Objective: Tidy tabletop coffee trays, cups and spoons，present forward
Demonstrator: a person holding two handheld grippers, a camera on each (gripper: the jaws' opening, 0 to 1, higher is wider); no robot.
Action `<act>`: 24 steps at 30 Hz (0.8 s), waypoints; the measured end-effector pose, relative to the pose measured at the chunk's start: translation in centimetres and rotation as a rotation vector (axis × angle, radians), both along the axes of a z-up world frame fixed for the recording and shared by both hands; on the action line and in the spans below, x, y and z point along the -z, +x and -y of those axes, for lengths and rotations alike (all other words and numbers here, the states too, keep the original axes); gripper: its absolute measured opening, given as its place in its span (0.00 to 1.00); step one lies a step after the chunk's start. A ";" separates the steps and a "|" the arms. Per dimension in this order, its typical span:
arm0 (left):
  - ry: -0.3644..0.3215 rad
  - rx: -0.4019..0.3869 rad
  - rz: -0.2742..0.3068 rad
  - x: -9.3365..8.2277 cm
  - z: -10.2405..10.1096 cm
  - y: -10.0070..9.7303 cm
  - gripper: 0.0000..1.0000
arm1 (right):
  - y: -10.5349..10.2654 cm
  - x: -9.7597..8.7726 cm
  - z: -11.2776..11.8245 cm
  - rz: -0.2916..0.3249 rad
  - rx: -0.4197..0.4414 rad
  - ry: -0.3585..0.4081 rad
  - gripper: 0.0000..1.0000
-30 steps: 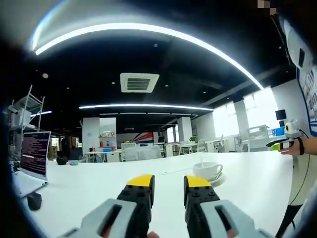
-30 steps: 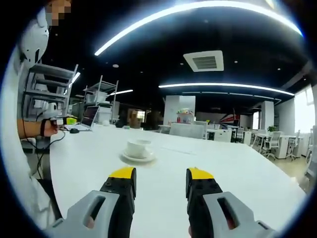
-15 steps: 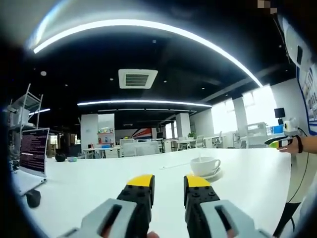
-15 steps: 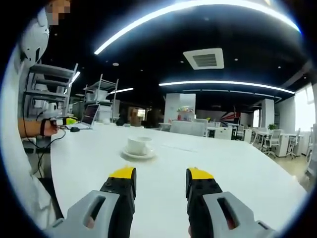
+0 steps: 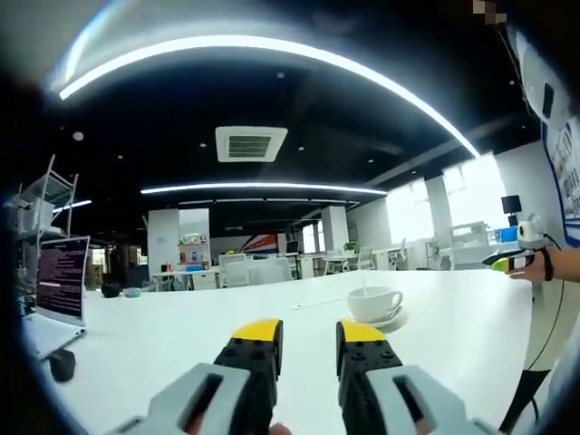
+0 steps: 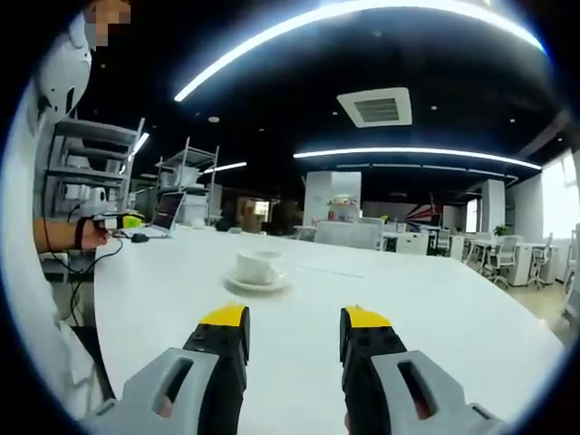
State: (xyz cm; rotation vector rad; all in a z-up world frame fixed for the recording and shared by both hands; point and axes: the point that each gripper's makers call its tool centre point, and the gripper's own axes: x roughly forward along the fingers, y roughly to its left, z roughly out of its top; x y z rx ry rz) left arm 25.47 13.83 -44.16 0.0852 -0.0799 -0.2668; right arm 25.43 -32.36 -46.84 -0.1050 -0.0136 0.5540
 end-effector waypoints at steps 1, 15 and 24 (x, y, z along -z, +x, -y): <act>0.001 0.001 -0.001 0.0 0.0 0.0 0.26 | 0.0 -0.1 0.1 0.002 0.001 0.003 0.40; -0.003 0.004 -0.005 0.2 0.0 0.1 0.26 | -0.2 0.1 0.7 0.003 0.018 0.014 0.40; 0.000 0.006 -0.001 0.0 0.1 0.2 0.26 | -0.3 0.2 0.9 0.003 0.022 0.018 0.40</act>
